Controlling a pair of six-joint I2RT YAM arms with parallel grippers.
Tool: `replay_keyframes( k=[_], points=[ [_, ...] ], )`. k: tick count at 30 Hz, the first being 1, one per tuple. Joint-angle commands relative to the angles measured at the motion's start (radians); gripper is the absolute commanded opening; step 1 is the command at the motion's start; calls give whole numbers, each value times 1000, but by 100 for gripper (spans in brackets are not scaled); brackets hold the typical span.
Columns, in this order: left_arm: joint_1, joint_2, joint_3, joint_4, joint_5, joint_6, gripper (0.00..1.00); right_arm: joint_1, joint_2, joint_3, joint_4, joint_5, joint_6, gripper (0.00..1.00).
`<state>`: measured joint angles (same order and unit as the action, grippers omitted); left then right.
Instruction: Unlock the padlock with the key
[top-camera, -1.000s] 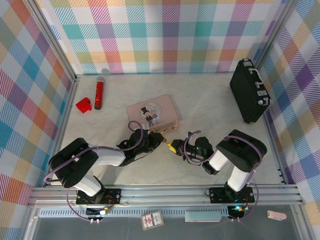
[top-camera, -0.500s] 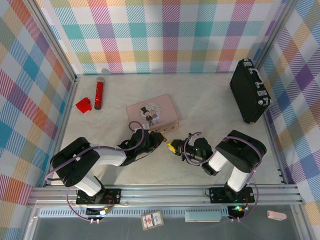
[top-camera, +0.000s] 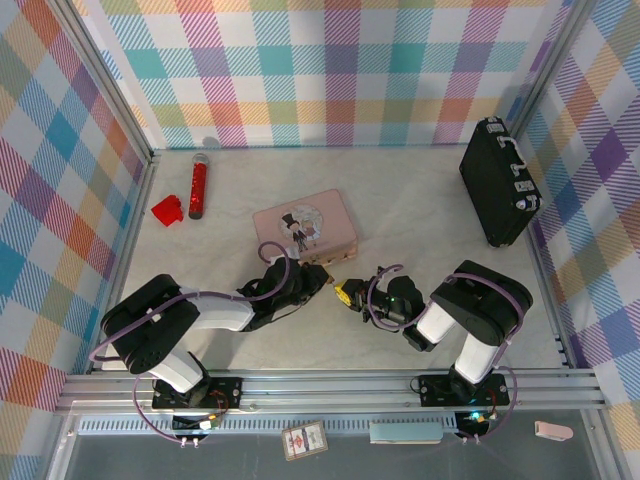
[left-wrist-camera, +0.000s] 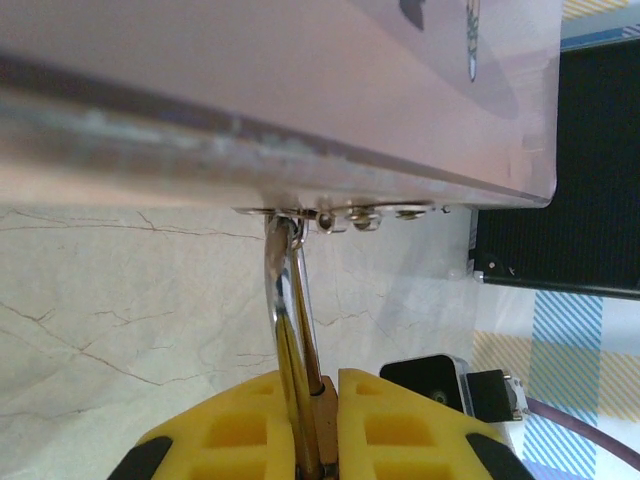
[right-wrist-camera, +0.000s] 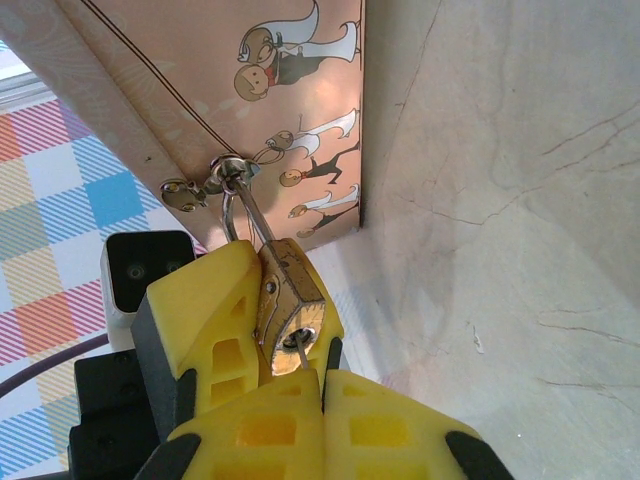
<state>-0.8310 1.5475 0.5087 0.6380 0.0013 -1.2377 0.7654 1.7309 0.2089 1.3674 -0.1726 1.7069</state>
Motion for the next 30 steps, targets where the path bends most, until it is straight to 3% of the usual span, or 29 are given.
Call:
replay_keyframes(
  k=[1, 30],
  points=[
    [-62, -35, 57, 135, 115, -51, 0, 6, 8, 46, 38, 33, 13, 0],
    [-114, -6, 62, 238, 102, -80, 0, -3, 24, 68, 39, 55, 83, 0]
  ],
)
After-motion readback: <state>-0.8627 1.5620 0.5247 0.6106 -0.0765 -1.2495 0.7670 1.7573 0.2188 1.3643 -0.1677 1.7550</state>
